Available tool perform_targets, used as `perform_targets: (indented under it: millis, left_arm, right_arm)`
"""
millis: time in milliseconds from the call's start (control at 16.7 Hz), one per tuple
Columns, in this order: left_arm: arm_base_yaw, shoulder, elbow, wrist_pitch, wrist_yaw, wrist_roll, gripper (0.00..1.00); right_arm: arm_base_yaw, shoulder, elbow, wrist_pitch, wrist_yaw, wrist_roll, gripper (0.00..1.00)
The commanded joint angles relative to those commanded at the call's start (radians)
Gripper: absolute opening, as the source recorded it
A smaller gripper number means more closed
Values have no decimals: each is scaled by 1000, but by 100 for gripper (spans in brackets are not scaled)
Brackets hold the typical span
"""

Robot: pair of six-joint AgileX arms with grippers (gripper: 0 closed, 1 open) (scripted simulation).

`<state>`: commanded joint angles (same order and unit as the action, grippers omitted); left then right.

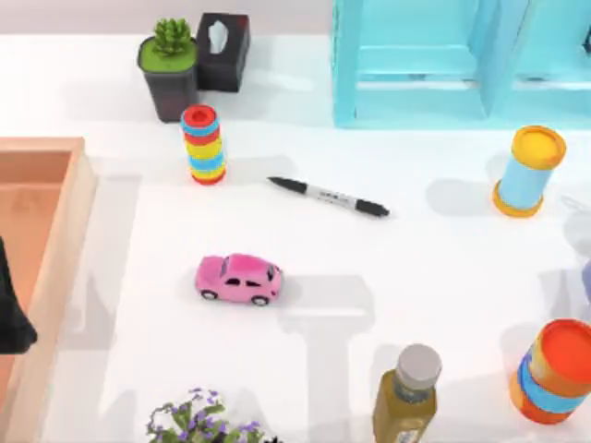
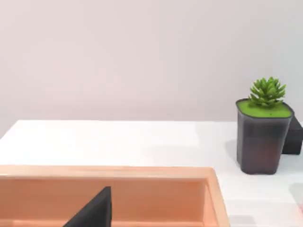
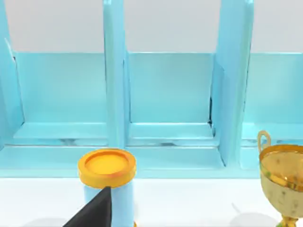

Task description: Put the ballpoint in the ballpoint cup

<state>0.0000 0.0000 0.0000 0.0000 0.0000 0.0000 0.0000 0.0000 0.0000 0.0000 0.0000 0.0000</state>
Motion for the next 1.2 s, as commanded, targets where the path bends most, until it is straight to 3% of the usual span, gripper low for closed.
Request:
perform_targets:
  millis: [300,540,840,1200]
  left_arm:
    - [0,0,0,0,0,0,100]
    - [0,0,0,0,0,0,100]
    - [0,0,0,0,0,0,100]
    - [0,0,0,0,0,0,100]
  right_arm:
    - [16,55,53,-33,0,-15,100]
    - [74,262,263,-157,1,-73,100]
    - [185,679,698,-405,10,-179,100]
    - [336,1316,1356,-775,37,-323,100]
